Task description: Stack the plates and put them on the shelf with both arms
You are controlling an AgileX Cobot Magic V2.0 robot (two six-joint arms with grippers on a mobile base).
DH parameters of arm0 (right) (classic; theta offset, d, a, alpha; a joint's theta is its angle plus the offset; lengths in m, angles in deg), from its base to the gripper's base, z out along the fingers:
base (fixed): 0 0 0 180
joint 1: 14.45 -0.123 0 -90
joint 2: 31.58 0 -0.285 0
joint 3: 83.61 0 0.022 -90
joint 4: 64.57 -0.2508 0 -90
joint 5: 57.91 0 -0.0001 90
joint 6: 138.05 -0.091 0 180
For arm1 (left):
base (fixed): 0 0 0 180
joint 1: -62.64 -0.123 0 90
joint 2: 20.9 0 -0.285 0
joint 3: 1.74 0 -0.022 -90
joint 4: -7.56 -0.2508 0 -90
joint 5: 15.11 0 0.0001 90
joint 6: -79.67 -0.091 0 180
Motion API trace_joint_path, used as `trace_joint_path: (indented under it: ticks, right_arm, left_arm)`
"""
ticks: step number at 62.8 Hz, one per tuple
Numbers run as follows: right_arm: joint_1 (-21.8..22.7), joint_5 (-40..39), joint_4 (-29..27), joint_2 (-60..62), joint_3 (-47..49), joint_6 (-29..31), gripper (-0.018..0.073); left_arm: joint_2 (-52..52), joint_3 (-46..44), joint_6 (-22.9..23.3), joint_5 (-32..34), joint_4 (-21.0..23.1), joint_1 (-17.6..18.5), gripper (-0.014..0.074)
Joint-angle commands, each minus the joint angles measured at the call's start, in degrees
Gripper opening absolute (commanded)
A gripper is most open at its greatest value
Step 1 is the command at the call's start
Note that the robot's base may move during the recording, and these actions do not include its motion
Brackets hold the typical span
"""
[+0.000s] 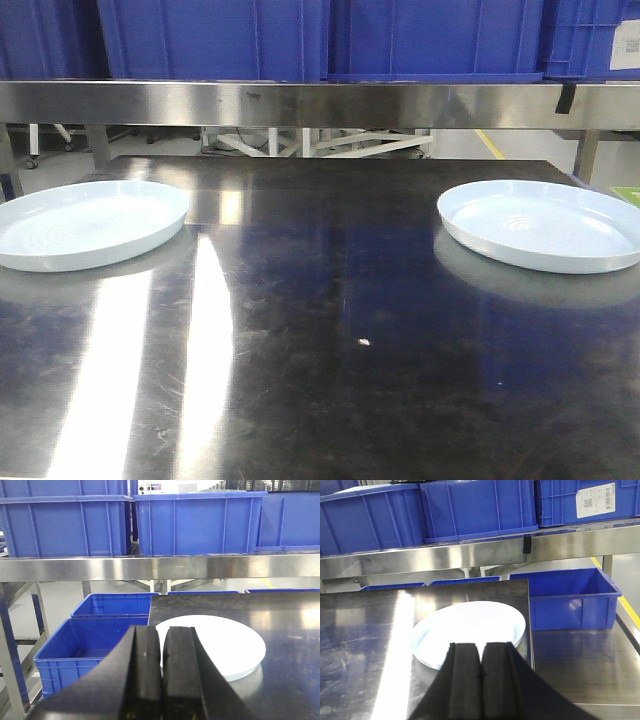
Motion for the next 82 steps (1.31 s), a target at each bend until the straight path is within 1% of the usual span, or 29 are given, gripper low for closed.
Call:
trace_joint_path:
  ticks: [1,56,60,64,71,75,82]
  right_arm:
    - [0.2,-5.3,-0.1,1.2,1.0,0.4,0.0027]
    - [0.2,-5.3,-0.1,1.2,1.0,0.4,0.0027]
    - [0.2,-5.3,-0.1,1.2,1.0,0.4,0.0027]
    - [0.2,-5.3,-0.1,1.2,1.0,0.4,0.0027]
    - [0.2,-5.3,-0.1,1.2,1.0,0.4,0.0027]
    - [0.2,-5.3,-0.1,1.2,1.0,0.4,0.0027]
    - [0.2,-5.3,-0.1,1.2,1.0,0.4,0.0027]
  left_arm:
    - [-1.0,1.3,0.4,4.8,0.0,0.0,0.0087]
    - [-0.9,1.1,0.2,4.7,0.0,0.0,0.0087]
    - [-0.8,0.4,0.1,4.7,-2.3,0.0,0.0087]
    - [-0.5,-1.3,0.1,4.7,-1.8,0.0,0.0087]
    - [2.7,-7.2,0.2,3.1,1.1,0.0,0.0087]
    - [6.4,-13.1,0.2,-1.4,1.1,0.0,0.0087]
    - [14.7,-24.9,0.2,-12.0,0.8,0.0,0.0087]
